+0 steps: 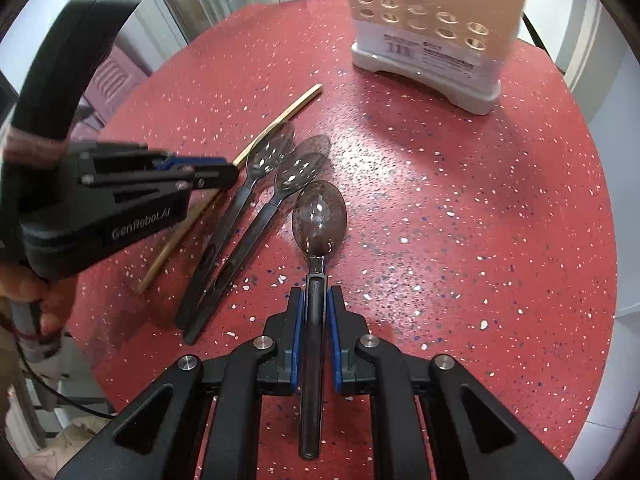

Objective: Organize utensils
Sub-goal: 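Grasp a dark spoon handle with the right gripper while the left grasps the last plain chopstick, then adjust both grips on the spoon and chopstick and lift them, then carry the spoon and chopstick over the beige holder and lower them in, then open both grippers to release the spoon and chopstick into the holder, then move both grippers back down toward the two dark spoons on the table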

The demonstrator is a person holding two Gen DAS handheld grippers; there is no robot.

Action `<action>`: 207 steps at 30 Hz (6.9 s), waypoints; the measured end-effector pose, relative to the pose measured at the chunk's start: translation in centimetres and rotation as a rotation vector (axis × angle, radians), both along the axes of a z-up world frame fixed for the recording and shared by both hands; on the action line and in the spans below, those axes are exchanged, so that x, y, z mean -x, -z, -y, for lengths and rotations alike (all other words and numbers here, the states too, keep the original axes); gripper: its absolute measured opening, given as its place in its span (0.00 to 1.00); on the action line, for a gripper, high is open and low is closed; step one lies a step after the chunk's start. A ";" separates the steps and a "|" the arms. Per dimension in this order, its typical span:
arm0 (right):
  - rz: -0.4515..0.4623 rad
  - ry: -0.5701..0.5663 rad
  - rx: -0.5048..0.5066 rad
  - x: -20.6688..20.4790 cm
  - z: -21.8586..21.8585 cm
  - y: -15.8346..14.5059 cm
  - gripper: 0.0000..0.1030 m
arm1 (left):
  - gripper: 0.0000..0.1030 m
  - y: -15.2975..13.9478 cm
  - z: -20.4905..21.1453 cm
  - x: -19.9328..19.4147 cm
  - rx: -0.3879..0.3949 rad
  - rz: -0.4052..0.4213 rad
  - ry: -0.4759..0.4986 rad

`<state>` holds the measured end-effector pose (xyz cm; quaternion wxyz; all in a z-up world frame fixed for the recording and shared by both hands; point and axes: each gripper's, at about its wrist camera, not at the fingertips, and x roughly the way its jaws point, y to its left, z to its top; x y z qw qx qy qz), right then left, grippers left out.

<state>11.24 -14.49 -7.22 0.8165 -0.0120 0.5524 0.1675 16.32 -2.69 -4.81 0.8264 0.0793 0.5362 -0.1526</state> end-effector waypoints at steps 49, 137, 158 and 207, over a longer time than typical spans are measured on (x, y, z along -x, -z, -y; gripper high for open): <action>0.018 0.076 -0.195 -0.9 5.4 -2.1 0.12 | 1.00 -1.2 -4.5 -0.5 -0.079 0.118 -0.210; 0.747 0.232 -0.178 -18.3 9.4 -13.6 0.12 | 0.30 -16.4 3.9 -16.1 0.402 0.760 -0.247; 0.724 0.213 -0.081 -16.1 8.4 -10.0 0.12 | 0.30 -11.6 5.8 -14.2 0.256 0.750 -0.216; 0.521 0.267 -0.257 -8.9 11.1 -11.1 0.62 | 0.30 -11.6 -0.8 -8.2 0.264 0.519 -0.263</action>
